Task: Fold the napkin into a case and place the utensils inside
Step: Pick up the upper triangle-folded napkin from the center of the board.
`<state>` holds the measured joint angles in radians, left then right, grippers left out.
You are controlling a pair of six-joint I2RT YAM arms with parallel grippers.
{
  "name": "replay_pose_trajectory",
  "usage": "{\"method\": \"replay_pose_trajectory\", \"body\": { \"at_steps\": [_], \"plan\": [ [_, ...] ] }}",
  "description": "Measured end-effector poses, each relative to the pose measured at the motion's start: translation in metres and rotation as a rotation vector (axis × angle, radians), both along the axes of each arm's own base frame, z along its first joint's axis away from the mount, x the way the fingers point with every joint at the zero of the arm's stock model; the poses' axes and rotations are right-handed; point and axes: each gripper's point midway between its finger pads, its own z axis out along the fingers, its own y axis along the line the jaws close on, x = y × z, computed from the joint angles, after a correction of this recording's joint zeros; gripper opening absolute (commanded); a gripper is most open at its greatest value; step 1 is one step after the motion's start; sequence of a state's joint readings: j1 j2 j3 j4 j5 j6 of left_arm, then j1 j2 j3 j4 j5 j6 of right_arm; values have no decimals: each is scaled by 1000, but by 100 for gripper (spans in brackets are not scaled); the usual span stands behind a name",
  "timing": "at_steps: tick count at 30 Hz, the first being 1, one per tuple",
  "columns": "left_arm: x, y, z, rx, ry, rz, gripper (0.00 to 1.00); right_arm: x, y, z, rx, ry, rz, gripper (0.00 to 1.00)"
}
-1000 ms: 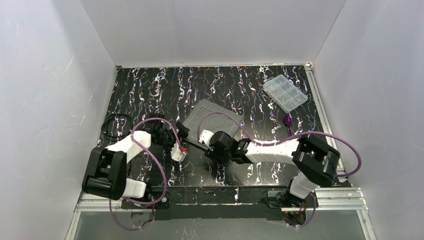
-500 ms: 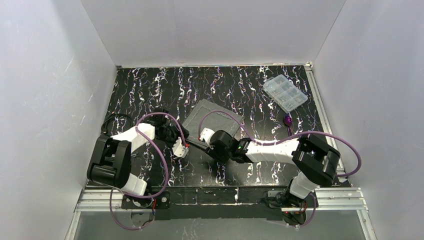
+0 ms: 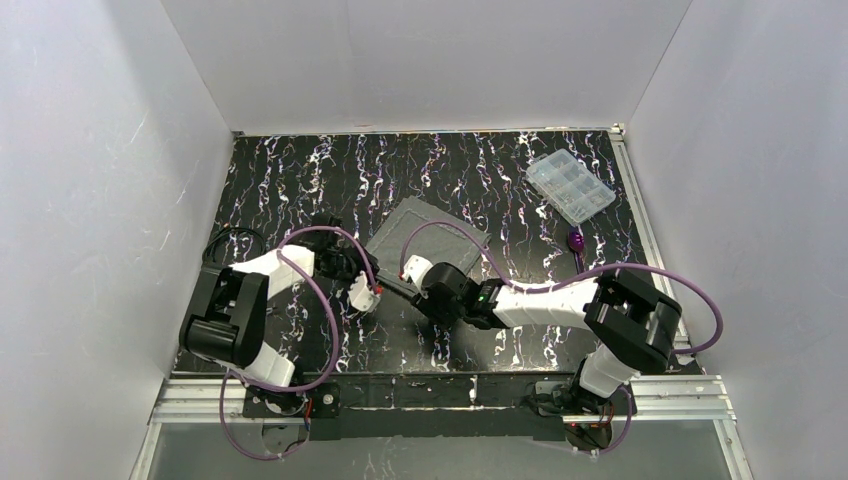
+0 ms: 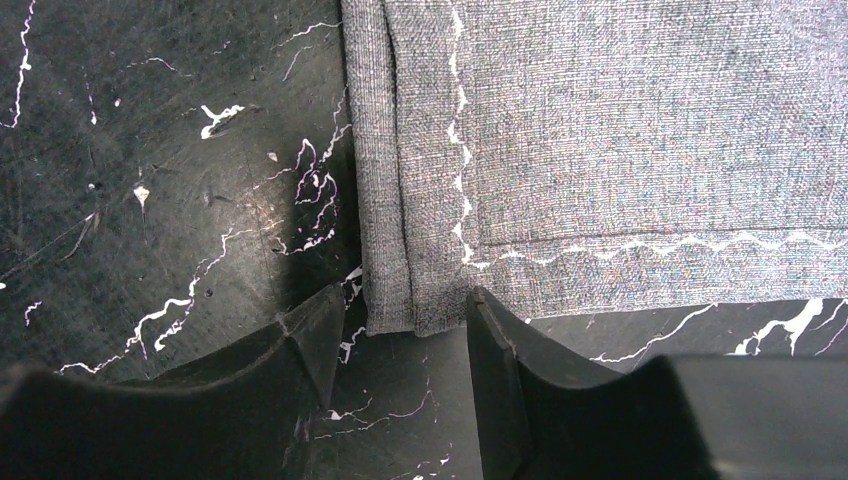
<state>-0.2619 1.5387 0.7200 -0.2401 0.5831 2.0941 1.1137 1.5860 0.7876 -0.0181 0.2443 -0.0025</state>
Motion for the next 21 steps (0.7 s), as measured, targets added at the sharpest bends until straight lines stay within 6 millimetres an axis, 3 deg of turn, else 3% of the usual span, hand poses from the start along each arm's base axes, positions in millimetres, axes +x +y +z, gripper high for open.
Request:
{"method": "replay_pose_trajectory", "body": {
  "at_steps": [6,12,21],
  "plan": [
    [6,-1,-4,13,-16,-6,29,0,0,0,6,4,-11,49],
    [6,-2,-8,36,0,-2,0,3,1,-2,16,12,-40,19],
    [-5,-2,-6,87,142,90,0,7,-1,2,35,6,-97,2]
  ]
}}
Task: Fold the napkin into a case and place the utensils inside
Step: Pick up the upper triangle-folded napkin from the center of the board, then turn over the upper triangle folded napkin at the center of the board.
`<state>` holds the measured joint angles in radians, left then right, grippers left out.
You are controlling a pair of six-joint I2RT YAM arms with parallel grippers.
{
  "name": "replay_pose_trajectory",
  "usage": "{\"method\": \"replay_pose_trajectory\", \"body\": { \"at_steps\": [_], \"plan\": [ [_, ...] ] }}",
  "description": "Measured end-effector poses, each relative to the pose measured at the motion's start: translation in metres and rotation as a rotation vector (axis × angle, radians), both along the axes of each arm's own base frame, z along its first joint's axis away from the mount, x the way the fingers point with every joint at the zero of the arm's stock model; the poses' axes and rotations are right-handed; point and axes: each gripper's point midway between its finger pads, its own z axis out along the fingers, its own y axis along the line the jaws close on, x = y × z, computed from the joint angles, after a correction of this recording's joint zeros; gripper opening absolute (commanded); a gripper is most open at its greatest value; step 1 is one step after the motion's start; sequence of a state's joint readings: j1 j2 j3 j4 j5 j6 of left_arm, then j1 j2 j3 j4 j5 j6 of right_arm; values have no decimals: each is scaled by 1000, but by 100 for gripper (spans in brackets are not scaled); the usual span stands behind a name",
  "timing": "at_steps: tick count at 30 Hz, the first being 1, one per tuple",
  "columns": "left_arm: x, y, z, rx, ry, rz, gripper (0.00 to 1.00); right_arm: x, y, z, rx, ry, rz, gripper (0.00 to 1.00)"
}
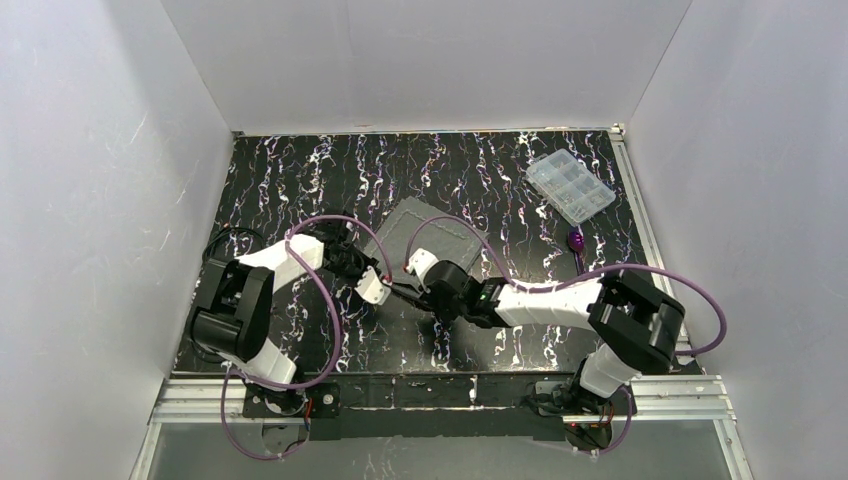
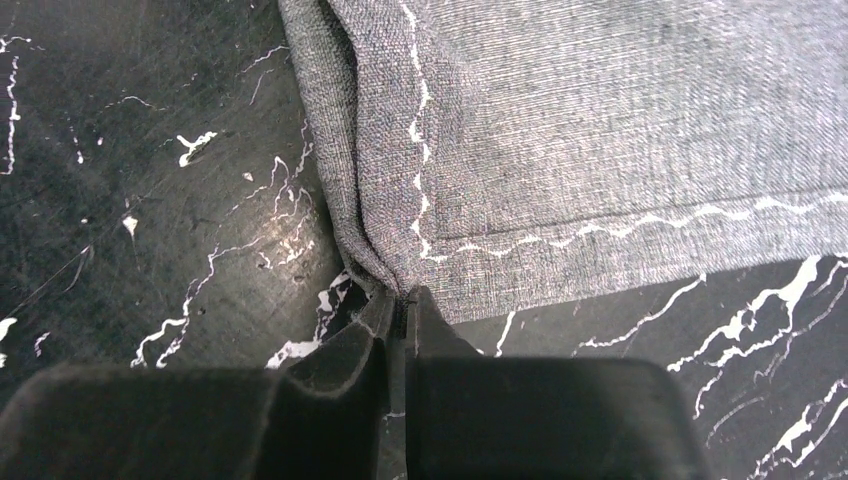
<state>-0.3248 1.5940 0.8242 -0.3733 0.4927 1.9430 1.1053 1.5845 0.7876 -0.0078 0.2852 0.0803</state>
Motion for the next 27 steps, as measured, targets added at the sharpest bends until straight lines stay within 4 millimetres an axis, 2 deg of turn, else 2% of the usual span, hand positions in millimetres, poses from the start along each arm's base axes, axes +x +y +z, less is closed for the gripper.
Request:
{"method": "replay_pose_trajectory", "body": {
  "at_steps": [4,8,12,15,19,24,27],
  "plan": [
    [-17,0,8,7,66,41,0,-2,-2,12,24,4,-17,1],
    [-32,0,32,-9,59,63,0,-9,-2,22,55,38,-21,1],
    [-46,5,55,-22,53,95,0,-25,-3,35,88,98,-14,1],
    [-69,13,70,-17,88,122,0,-43,-4,60,148,141,9,1],
    [-99,22,99,-20,114,143,0,-69,-2,106,265,199,42,1],
    [-137,22,168,-81,119,144,0,-103,-3,160,404,287,87,1],
    [-159,24,194,-95,177,161,0,-120,-4,179,453,348,110,1]
  ]
}}
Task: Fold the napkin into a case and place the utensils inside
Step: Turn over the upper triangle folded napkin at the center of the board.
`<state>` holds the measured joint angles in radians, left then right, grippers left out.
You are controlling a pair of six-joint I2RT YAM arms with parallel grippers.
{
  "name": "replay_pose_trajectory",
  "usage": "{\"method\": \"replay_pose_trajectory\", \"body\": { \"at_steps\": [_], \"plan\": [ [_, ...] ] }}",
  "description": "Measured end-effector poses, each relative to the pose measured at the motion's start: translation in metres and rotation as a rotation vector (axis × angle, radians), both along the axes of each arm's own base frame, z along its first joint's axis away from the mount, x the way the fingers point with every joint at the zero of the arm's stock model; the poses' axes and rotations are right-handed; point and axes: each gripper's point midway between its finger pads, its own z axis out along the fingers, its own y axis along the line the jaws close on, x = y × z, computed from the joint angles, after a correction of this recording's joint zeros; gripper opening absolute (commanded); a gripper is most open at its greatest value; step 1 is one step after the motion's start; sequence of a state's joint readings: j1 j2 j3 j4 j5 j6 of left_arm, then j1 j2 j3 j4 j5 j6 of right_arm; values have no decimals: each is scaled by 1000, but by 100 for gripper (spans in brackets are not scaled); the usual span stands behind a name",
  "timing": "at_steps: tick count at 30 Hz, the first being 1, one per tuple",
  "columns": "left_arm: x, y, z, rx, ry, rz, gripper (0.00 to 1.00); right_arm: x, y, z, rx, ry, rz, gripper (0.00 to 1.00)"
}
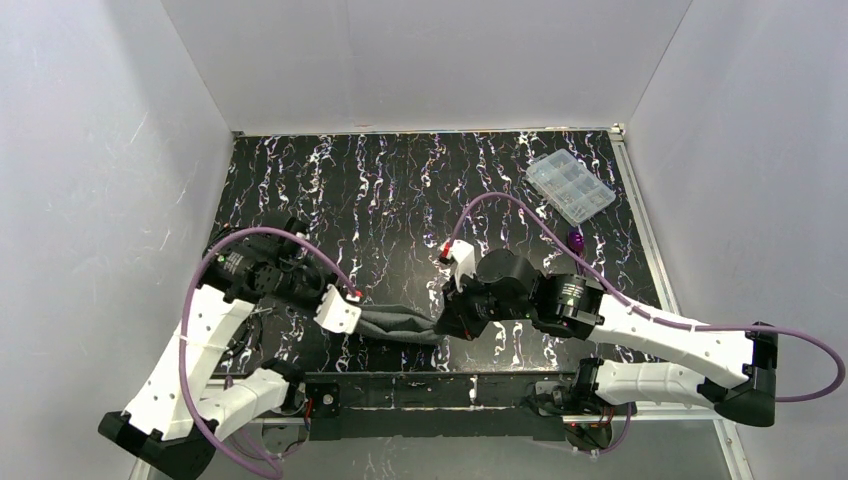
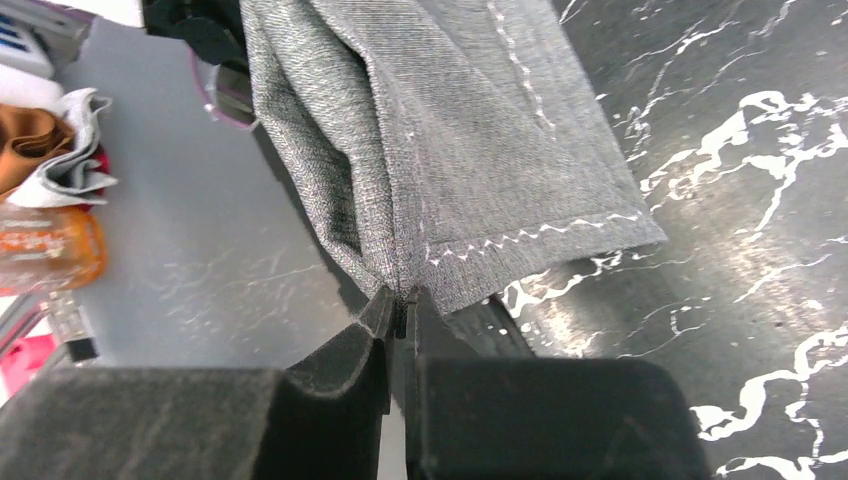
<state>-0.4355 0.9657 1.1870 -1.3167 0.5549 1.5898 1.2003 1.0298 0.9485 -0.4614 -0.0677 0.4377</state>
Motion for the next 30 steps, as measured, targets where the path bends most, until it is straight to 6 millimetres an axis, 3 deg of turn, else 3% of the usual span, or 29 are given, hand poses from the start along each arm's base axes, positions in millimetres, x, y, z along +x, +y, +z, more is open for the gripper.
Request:
{"method": "replay_pose_trajectory", "body": {
  "at_steps": [4,9,18,25,30],
  "plan": [
    [-19,2,21,-8,93,35,0,-14,1,8,14,70,39,1],
    [-33,3,27,-28,136,67,0,-26,0,14,13,124,73,1],
    [-39,1,31,-58,184,120,0,-32,0,31,42,156,79,1],
    [-43,-4,64,-150,101,112,0,-41,-5,55,103,177,97,1],
    [-54,-3,67,-185,97,116,0,-43,-9,61,119,178,91,1]
  ]
}}
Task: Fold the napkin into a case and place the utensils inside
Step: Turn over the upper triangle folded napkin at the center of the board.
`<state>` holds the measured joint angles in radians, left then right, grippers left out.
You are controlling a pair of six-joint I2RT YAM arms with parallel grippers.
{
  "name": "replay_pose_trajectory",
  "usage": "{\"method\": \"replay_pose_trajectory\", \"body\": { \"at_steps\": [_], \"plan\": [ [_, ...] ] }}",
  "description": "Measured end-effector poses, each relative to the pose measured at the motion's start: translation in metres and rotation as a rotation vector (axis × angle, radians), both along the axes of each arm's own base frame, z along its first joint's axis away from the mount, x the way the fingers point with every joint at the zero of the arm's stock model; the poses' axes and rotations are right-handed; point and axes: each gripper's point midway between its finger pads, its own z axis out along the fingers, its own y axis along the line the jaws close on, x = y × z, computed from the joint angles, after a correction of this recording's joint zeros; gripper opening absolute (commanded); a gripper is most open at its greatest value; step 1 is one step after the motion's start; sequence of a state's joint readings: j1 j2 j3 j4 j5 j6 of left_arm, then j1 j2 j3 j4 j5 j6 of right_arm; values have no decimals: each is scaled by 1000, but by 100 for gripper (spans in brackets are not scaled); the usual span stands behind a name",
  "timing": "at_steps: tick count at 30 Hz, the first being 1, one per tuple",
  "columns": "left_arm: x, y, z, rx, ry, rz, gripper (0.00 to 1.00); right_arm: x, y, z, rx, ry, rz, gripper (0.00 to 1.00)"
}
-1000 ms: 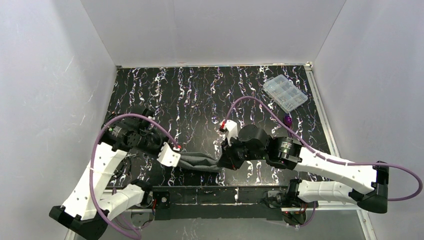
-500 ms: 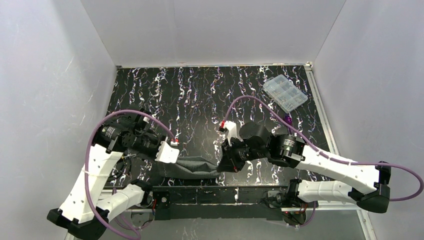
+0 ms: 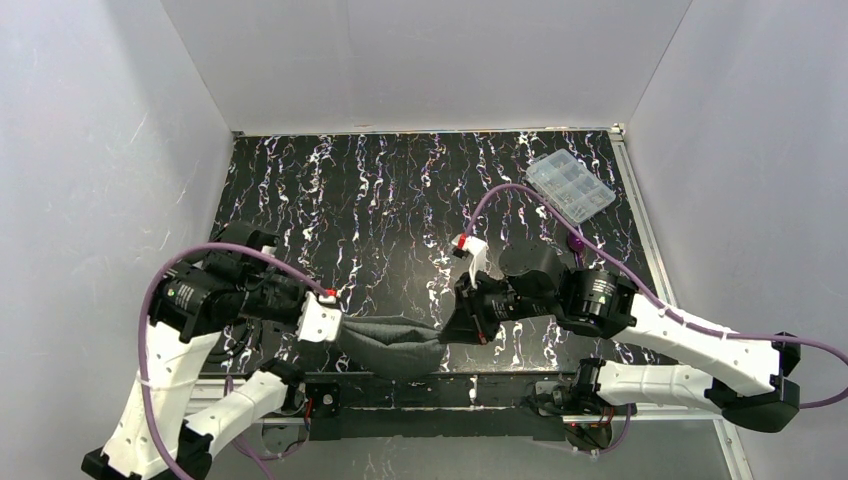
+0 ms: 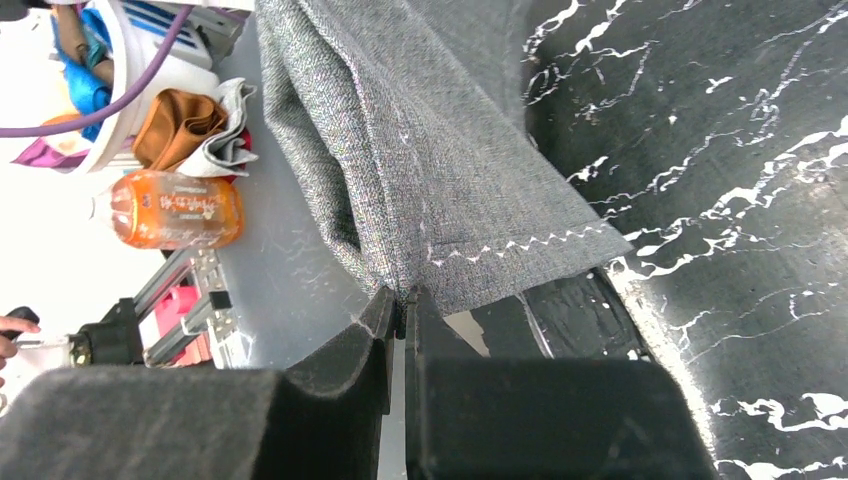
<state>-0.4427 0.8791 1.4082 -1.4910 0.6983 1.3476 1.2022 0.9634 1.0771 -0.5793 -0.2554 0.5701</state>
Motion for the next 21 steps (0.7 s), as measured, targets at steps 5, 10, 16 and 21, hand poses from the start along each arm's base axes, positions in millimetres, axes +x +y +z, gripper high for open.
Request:
{"method": "replay_pose_trajectory", "body": {
  "at_steps": [5,10,16,21],
  "plan": [
    [5,-3,-19,41,124,28,0,18,2,-20,-84,-33,-77,1],
    [24,-7,-57,149,288,64,0,57,2,-49,-187,-47,-180,1],
    [79,-26,-98,203,329,81,0,150,-27,-73,-185,-12,-426,1],
    [130,-32,-141,276,349,121,0,188,-20,-106,-216,13,-431,1]
  ]
}}
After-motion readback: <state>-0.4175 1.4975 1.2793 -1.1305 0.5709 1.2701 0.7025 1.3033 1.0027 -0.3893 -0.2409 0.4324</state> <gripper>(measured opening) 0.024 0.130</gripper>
